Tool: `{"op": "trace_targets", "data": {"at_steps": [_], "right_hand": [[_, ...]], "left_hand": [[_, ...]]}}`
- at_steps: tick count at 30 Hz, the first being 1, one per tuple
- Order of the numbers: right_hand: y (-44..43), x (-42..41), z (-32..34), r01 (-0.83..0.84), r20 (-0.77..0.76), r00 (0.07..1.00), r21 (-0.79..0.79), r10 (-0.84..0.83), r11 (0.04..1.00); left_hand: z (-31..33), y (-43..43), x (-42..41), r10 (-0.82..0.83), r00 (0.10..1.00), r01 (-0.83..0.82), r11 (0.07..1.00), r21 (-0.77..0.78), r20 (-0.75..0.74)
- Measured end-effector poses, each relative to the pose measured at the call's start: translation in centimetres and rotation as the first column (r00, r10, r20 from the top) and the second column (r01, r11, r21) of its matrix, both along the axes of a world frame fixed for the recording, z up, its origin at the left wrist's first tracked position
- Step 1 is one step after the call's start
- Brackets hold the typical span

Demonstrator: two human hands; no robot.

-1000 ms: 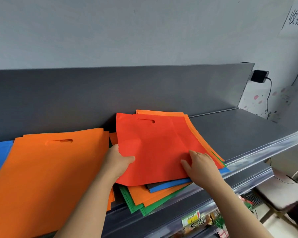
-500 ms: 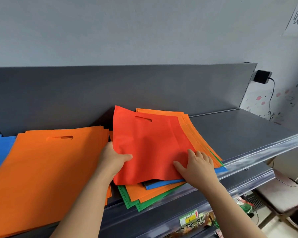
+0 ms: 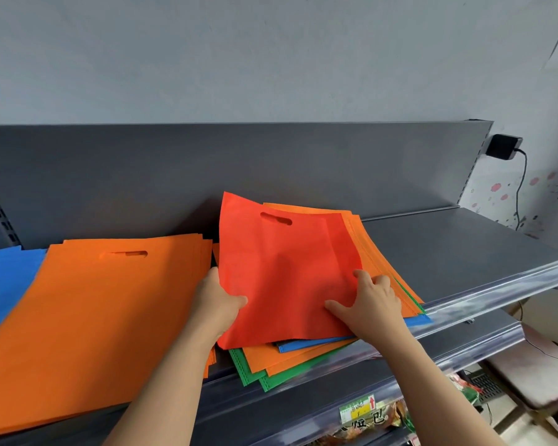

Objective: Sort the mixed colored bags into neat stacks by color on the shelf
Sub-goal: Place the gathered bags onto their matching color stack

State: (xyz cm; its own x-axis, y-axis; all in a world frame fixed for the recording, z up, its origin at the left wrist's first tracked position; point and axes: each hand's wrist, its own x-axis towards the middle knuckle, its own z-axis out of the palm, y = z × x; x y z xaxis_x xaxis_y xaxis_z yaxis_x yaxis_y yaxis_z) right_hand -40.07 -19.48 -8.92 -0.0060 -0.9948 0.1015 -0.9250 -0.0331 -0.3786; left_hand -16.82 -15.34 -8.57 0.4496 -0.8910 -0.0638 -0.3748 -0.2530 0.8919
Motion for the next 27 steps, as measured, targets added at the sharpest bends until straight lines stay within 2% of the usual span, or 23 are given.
{"op": "trace_targets", "data": {"at_steps": [3, 5, 14, 27], "right_hand": [[0.2, -0.2, 0.4, -0.054, 0.188, 0.981, 0.024, 0.049, 0.998], [0.1, -0.3, 0.5, -0.088, 0.188, 0.979, 0.013, 0.084, 0.996], [0.5, 1.5, 1.8, -0.158, 0.284, 0.930, -0.260, 0.232, 0.953], [5.8, 12.2, 4.0, -0.352, 0.280, 0.843, -0.359, 0.459, 0.864]], "left_hand": [[-0.1, 0.1, -0.2, -0.004, 1.000, 0.004, 1.000, 0.011, -0.014], [0.0, 0.2, -0.2, -0.003, 1.000, 0.003, 1.000, 0.004, -0.029], [1.8, 2.2, 1.0, 0.102, 0.994, -0.107, 0.982, -0.155, -0.038], [3.7, 11.9, 10.0, 0.265, 0.964, -0.265, 0.938, -0.225, -0.029]]}}
